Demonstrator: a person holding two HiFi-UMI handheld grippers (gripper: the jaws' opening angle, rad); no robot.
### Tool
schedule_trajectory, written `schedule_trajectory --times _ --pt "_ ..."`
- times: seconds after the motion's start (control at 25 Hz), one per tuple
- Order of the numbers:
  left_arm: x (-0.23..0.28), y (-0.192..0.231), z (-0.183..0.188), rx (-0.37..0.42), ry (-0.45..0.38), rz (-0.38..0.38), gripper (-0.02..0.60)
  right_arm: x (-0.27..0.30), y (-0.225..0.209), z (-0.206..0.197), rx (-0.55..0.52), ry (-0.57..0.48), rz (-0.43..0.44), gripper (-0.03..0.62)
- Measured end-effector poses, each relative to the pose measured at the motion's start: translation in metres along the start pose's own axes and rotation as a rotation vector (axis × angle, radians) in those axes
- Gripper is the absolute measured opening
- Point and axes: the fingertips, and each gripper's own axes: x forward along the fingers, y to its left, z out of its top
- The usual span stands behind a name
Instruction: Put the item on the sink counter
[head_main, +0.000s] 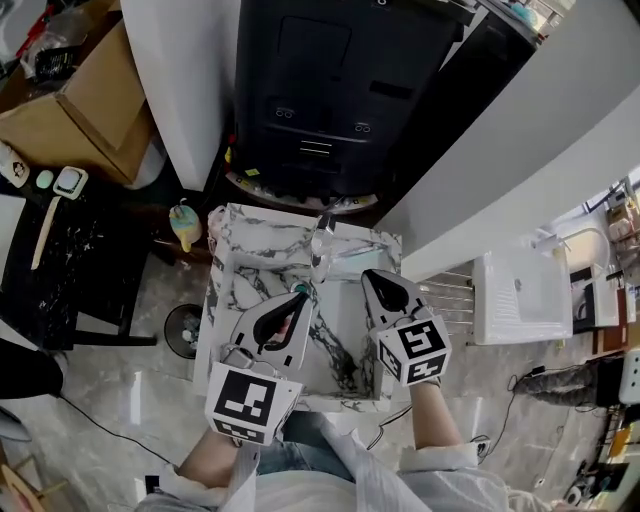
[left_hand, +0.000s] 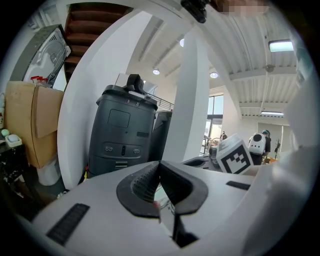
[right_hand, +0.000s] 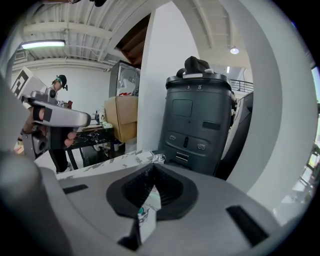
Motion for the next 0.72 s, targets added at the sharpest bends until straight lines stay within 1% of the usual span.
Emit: schedule_trajectory --times 0.16,0.36,0.48,0.64,0.72 --pt "0.013 0.006 -0.014 -0.012 0.024 0.011 0.015 0.025 -0.005 -0.011 -0.043 0.056 0.049 0.011" --pt "0.025 0.013 -0.033 -0.034 0.066 0.023 0.015 0.055 -0.012 -0.032 -0.092 0.158 0.095 0.011" --pt "0.031 0.016 -0.041 -0.046 0.085 0.031 0.015 0.071 -0.015 -0.046 -0.110 0.218 0.133 0.011" --pt "0.034 0.024 -0.049 -0.059 0.100 0.048 0.015 0.091 -0.020 -0.063 -0.123 0.274 0.172 0.012" --pt "0.034 0.029 -0.052 -0.062 0.106 0.059 0.015 0.100 -0.021 -0.072 -0.137 0.305 0.195 0.022"
